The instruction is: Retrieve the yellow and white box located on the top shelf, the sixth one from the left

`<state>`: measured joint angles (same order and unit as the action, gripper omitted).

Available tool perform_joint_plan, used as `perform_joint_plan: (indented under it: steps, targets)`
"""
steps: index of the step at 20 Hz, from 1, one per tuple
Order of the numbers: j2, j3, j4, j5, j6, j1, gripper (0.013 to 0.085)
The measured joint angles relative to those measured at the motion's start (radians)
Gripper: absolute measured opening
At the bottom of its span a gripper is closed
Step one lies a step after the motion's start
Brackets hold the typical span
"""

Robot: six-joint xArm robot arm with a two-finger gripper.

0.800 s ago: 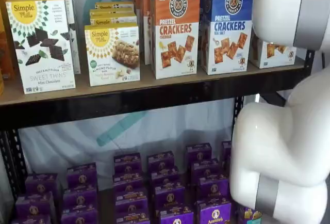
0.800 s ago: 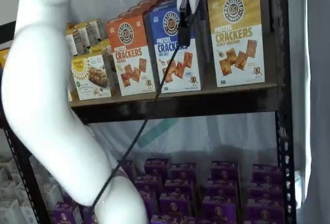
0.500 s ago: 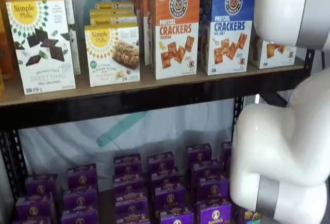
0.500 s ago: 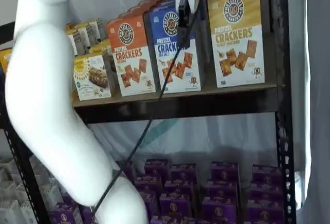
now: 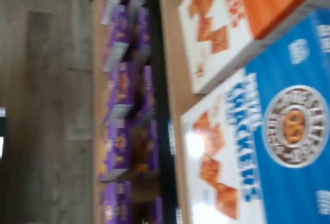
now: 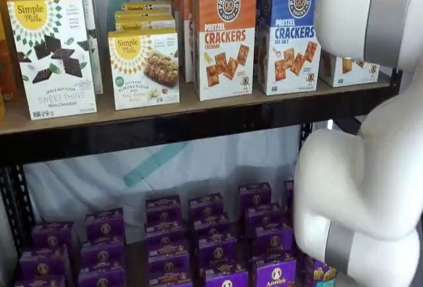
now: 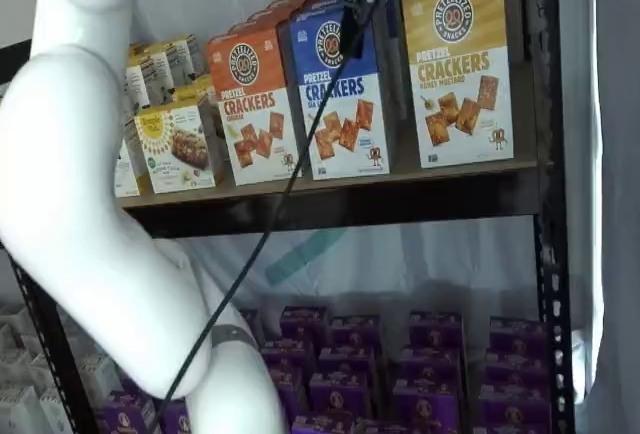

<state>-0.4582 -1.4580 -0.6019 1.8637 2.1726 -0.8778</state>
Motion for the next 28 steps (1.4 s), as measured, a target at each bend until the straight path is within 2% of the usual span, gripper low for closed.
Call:
perform_joint_plan:
  steps: [5, 9, 12, 16, 19, 24, 28]
  targets:
    - [-0.044, 0.065, -0.076, -0.163, 0.027, -0.015, 0.085]
    - [-0.061, 0.103, -0.075, -0.305, 0.07, 0.007, 0.085]
    - [-0.047, 0.099, -0.046, -0.366, 0.092, 0.03, 0.085]
    - [-0.009, 0.068, 0.002, -0.396, 0.096, 0.061, 0.085]
    - [0.022, 0.04, 0.03, -0.402, 0.086, 0.082, 0.085]
    - [0.085, -0.015, 0.107, -0.397, 0.063, 0.129, 0.085]
    - [0.12, -0.028, 0.14, -0.423, 0.056, 0.156, 0.085]
